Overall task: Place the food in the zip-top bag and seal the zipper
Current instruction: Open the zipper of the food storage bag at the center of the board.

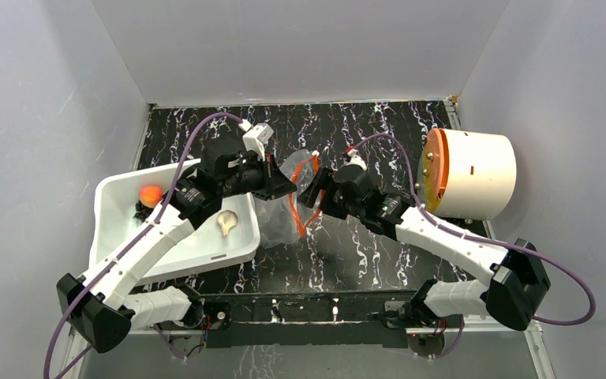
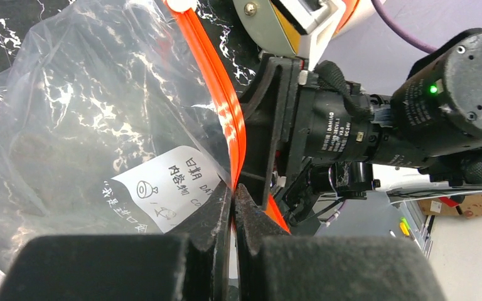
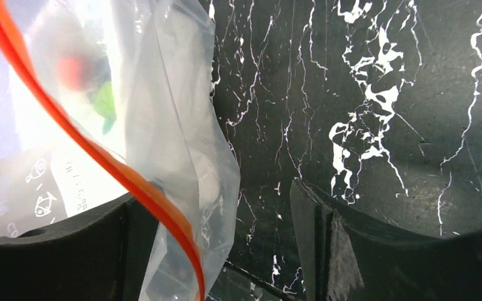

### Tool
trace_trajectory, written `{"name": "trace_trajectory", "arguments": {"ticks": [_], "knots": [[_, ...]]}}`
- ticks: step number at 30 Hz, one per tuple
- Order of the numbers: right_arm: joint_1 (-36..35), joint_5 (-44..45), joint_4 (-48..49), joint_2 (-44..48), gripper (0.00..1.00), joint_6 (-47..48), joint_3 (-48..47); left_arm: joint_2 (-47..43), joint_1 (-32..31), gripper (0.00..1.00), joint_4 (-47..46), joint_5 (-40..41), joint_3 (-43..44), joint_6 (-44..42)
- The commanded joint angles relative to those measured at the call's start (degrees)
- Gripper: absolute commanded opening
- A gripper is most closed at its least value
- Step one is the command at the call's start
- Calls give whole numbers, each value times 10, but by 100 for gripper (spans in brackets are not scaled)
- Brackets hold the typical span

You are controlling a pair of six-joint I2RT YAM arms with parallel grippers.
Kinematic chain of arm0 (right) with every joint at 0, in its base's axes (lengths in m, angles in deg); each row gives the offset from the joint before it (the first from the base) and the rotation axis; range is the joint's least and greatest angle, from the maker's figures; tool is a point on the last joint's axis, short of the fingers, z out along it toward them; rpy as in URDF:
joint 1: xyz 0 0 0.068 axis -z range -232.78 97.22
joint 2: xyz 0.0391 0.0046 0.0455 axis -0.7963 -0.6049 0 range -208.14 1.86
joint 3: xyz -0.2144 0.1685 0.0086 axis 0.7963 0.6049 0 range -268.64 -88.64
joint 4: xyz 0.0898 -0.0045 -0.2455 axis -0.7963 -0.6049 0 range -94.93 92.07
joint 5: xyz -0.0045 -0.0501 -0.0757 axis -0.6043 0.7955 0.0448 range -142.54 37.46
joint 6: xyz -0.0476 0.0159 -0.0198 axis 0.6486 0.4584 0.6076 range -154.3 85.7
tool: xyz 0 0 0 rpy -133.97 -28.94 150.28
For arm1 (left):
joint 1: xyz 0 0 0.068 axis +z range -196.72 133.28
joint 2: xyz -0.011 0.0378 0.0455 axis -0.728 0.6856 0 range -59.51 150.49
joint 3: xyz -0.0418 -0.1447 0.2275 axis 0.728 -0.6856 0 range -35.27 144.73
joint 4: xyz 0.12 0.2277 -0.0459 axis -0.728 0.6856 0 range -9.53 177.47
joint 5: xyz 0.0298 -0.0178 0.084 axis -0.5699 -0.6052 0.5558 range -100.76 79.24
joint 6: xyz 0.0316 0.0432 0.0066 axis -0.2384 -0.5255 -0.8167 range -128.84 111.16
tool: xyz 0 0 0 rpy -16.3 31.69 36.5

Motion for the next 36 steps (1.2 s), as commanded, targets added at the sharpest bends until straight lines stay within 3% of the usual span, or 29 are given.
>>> {"name": "trace_trajectory", "arguments": {"ticks": [1, 13, 19, 25, 28, 32, 36], "knots": [[-1, -35, 52, -10, 73, -13, -28, -5, -2, 0, -17, -18, -10, -11], [-1, -31, 45, -18, 76, -19, -53, 1, -2, 0, -24, -22, -25, -13], [-1, 34, 40, -28, 75, 3, -44, -22, -3, 0, -61, -40, -39, 21], [-1, 131, 5, -47, 64, 59, -26, -48, -2, 0, -42, -1, -36, 18], [0, 211, -44, -45, 50, 101, -27, -68, -2, 0, -34, 27, -37, 15], [0, 248, -76, -23, 37, 126, -27, -66, -2, 0, -16, 47, -28, 13], [0, 272, -117, 4, 37, 148, -45, -33, -3, 0, -9, 43, -21, 12]]}}
